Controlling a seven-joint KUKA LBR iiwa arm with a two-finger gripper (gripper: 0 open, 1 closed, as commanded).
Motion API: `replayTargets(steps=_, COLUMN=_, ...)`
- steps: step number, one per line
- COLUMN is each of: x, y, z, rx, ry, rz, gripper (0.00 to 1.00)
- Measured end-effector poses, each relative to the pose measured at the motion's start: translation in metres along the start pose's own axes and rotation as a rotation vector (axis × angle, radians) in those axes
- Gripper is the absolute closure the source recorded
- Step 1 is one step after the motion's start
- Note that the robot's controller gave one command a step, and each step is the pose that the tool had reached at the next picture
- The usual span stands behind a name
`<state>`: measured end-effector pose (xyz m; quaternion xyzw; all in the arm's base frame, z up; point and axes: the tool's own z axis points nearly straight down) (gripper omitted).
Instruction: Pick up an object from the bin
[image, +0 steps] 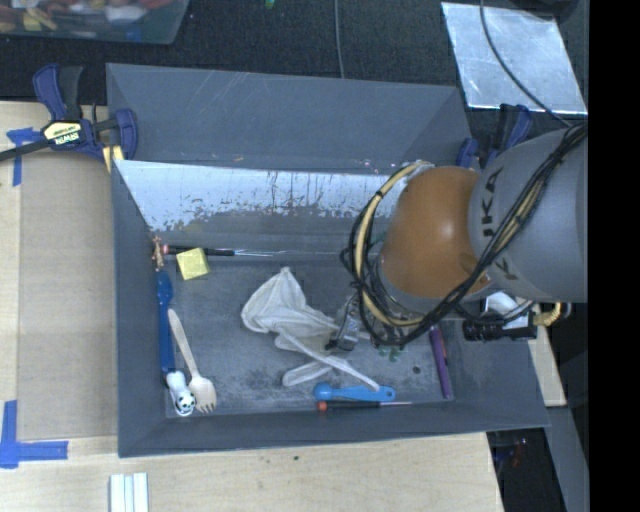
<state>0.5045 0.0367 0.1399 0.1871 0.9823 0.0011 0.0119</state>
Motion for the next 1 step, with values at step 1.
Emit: replayTargets(steps=1, x=-0.0018, y=0.0001, z=-0.0276, rx=-0.002, ry=-0.005, rz=-0.002, gripper=1.0)
